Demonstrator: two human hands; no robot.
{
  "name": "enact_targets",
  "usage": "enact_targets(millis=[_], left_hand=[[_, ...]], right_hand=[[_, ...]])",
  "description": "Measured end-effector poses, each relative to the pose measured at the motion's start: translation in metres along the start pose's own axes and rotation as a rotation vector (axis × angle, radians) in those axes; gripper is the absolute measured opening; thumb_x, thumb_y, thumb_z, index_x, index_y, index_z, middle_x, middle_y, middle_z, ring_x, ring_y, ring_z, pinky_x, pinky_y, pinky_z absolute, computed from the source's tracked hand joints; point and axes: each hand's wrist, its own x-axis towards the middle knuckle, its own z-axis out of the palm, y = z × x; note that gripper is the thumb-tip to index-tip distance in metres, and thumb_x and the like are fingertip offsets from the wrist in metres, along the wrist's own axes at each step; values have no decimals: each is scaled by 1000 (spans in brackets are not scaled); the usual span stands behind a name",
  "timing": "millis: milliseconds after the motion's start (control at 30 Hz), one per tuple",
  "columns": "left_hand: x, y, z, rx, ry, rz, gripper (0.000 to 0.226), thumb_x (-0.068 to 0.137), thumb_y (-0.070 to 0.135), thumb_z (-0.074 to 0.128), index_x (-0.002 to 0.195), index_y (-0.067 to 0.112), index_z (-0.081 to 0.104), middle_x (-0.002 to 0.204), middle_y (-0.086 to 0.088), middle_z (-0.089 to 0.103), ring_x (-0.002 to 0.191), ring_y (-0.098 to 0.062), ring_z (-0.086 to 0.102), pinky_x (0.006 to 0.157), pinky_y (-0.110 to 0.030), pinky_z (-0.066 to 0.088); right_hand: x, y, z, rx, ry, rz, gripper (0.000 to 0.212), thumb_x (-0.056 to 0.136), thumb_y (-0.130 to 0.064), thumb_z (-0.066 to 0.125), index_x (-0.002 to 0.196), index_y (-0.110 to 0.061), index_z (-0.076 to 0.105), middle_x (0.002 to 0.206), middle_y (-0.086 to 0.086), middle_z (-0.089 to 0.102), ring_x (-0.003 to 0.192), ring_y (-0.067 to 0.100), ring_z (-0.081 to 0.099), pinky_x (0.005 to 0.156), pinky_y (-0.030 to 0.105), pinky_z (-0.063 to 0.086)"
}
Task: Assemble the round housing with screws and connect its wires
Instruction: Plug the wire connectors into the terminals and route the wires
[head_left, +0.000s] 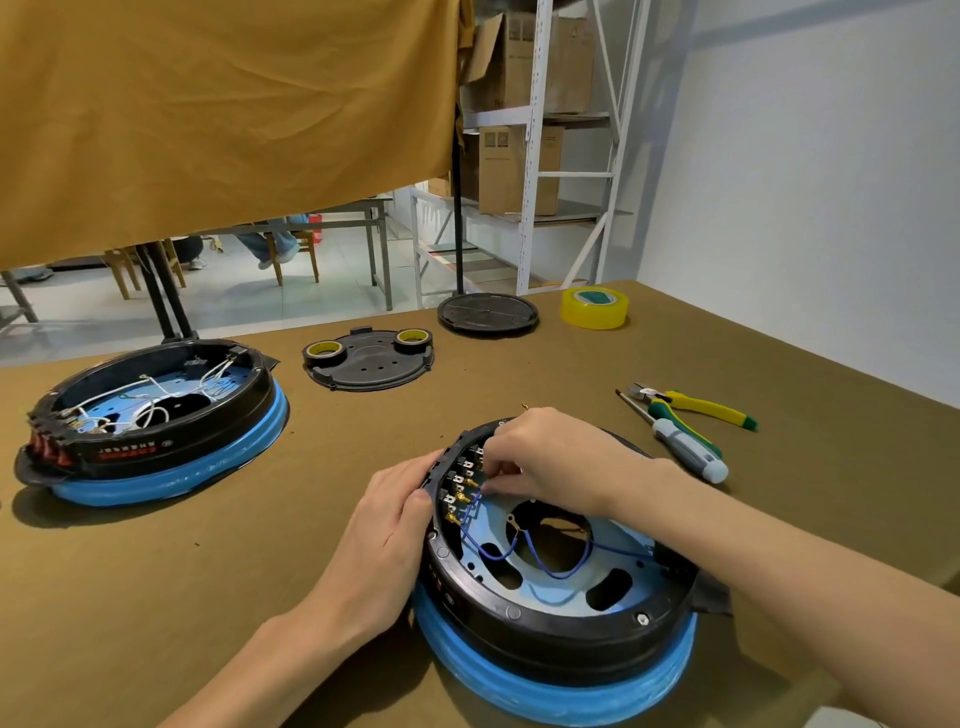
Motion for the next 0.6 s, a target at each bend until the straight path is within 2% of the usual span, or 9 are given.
enact_targets(millis=[100, 233, 367, 400, 500, 600], left_hand=[[2, -1, -4, 10, -5, -3, 40, 91, 63, 21, 124, 62, 44, 119, 57, 47, 125, 19, 42, 93, 1, 29], [7, -2, -6, 23, 0, 23, 42, 89, 62, 25, 123, 56, 48, 121, 51, 50, 123, 16, 43, 90, 3, 29], [12, -6, -4, 16, -40, 26, 64, 86, 59, 20, 143, 43, 45, 135, 37, 48, 133, 12, 36, 102, -8, 29], [12, -7, -4, 12, -53, 21, 66, 86, 59, 19, 145, 44, 43, 137, 37, 47, 134, 11, 34, 104, -10, 29], [12, -6, -3, -15, -77, 30, 52, 88, 58, 18, 134, 59, 42, 128, 51, 45, 133, 11, 34, 101, -12, 30], [11, -5, -2, -41, -65, 31, 47, 90, 56, 18, 129, 63, 43, 126, 54, 43, 132, 12, 35, 99, -14, 31]], right_hand=[[-1, 2, 1, -28, 26, -9, 21, 98, -35, 68, 98, -15, 71, 96, 0, 68, 85, 17, 57, 74, 32, 45], [-10, 5, 5, -112, 173, 46, 26, 92, -47, 70, 101, -23, 68, 100, -8, 62, 85, 15, 61, 68, 30, 46], [-9, 5, 10, -141, 160, 97, 26, 97, -48, 61, 98, -25, 74, 97, -9, 67, 89, 17, 64, 68, 30, 46], [-8, 5, 12, -138, 139, 98, 27, 99, -46, 59, 99, -25, 76, 99, -8, 68, 92, 18, 64, 69, 31, 46], [-7, 5, 12, -131, 79, 72, 28, 104, -42, 55, 105, -22, 75, 106, -5, 67, 99, 19, 63, 75, 32, 45], [-7, 5, 9, -182, 40, 17, 31, 107, -39, 49, 108, -20, 73, 108, -2, 63, 99, 22, 62, 76, 34, 46]])
